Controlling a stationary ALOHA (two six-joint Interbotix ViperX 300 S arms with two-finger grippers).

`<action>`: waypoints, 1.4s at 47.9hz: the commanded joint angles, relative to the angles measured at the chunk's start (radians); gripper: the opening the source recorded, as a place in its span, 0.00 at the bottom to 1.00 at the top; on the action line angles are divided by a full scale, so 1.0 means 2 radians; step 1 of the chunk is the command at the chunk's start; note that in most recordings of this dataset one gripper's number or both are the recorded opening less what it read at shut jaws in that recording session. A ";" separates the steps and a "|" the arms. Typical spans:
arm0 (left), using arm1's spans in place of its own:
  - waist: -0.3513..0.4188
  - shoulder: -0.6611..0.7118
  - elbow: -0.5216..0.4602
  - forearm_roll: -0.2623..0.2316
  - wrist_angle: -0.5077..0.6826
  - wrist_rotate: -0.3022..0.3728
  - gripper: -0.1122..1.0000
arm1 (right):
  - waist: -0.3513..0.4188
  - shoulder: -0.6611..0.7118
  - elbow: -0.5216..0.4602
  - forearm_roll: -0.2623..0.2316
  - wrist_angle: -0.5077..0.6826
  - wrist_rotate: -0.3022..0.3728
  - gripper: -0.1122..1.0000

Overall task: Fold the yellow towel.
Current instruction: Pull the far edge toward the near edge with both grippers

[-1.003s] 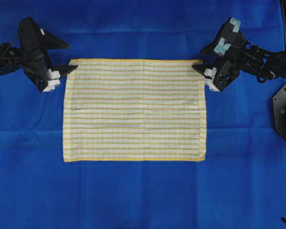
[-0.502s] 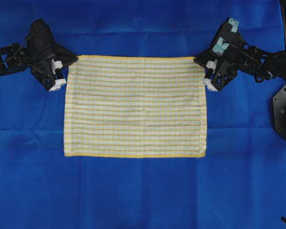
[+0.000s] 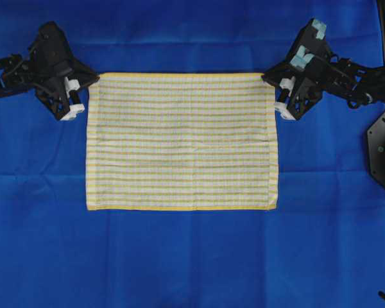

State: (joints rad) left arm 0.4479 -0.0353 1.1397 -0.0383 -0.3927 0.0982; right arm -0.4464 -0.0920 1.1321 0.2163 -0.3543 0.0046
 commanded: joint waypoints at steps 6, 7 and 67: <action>0.001 -0.041 -0.003 -0.002 0.021 0.001 0.13 | -0.002 -0.038 0.005 0.001 0.007 -0.001 0.14; 0.000 -0.043 -0.002 -0.002 0.021 0.001 0.13 | -0.002 -0.040 0.005 0.001 0.008 -0.001 0.14; -0.330 -0.110 0.029 -0.005 0.021 -0.159 0.13 | 0.335 -0.136 0.044 0.185 0.056 0.001 0.14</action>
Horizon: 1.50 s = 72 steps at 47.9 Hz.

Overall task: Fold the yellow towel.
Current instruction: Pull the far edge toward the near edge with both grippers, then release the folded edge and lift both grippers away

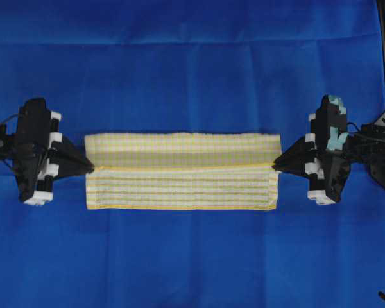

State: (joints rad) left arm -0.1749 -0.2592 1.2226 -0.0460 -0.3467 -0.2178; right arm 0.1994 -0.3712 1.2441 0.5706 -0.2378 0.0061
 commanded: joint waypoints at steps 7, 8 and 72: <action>-0.046 0.015 -0.024 -0.002 -0.002 -0.002 0.13 | 0.034 0.025 -0.025 0.016 -0.003 0.000 0.14; -0.048 0.017 -0.025 -0.002 -0.002 -0.002 0.13 | 0.035 0.028 -0.026 0.018 -0.003 0.000 0.14; 0.047 -0.070 -0.040 -0.003 0.114 0.006 0.67 | -0.026 -0.025 -0.028 0.031 0.016 -0.039 0.76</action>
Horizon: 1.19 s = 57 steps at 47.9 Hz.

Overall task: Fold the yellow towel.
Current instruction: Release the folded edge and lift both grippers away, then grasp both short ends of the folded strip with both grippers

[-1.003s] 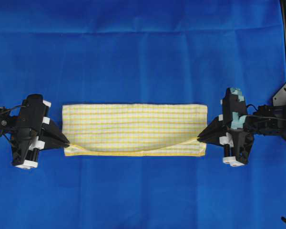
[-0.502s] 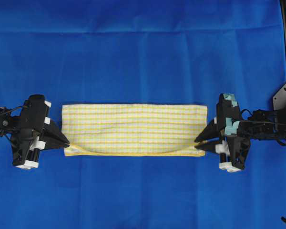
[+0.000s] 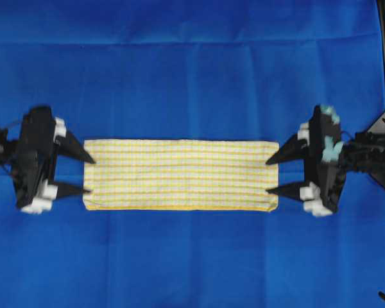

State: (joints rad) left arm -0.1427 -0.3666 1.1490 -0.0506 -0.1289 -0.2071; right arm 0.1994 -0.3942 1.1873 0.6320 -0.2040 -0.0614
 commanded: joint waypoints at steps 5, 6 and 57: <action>0.074 -0.021 0.000 0.000 0.005 0.002 0.67 | -0.066 -0.017 0.002 -0.002 0.008 -0.021 0.76; 0.080 -0.021 0.000 0.002 0.005 0.002 0.67 | -0.073 -0.016 0.001 -0.002 0.011 -0.025 0.76; 0.110 0.165 0.003 0.000 -0.108 0.036 0.68 | -0.116 0.116 -0.013 0.017 0.011 -0.039 0.72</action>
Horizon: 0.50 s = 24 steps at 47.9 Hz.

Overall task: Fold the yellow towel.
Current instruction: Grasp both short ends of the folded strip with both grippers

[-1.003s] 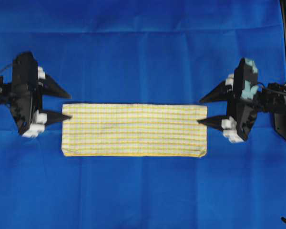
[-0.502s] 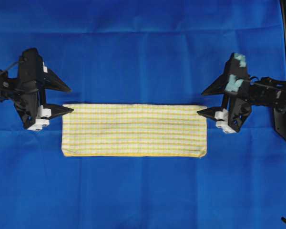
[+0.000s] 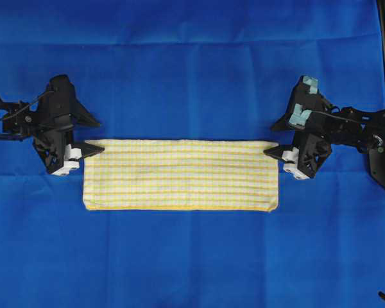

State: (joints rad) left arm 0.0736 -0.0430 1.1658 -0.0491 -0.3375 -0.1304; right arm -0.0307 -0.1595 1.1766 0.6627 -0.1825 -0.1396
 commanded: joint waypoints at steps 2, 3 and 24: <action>0.002 0.008 -0.006 -0.001 -0.004 -0.005 0.67 | 0.001 0.000 -0.008 0.002 0.002 0.000 0.70; 0.002 0.008 -0.006 -0.001 -0.003 -0.005 0.66 | 0.002 0.001 -0.009 0.002 0.004 0.000 0.69; 0.002 0.010 -0.018 -0.002 0.064 -0.012 0.11 | 0.015 -0.002 -0.009 -0.003 0.011 -0.009 0.13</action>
State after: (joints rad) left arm 0.0767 -0.0307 1.1290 -0.0522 -0.2424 -0.1565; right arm 0.0015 -0.1503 1.1628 0.6596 -0.1580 -0.1565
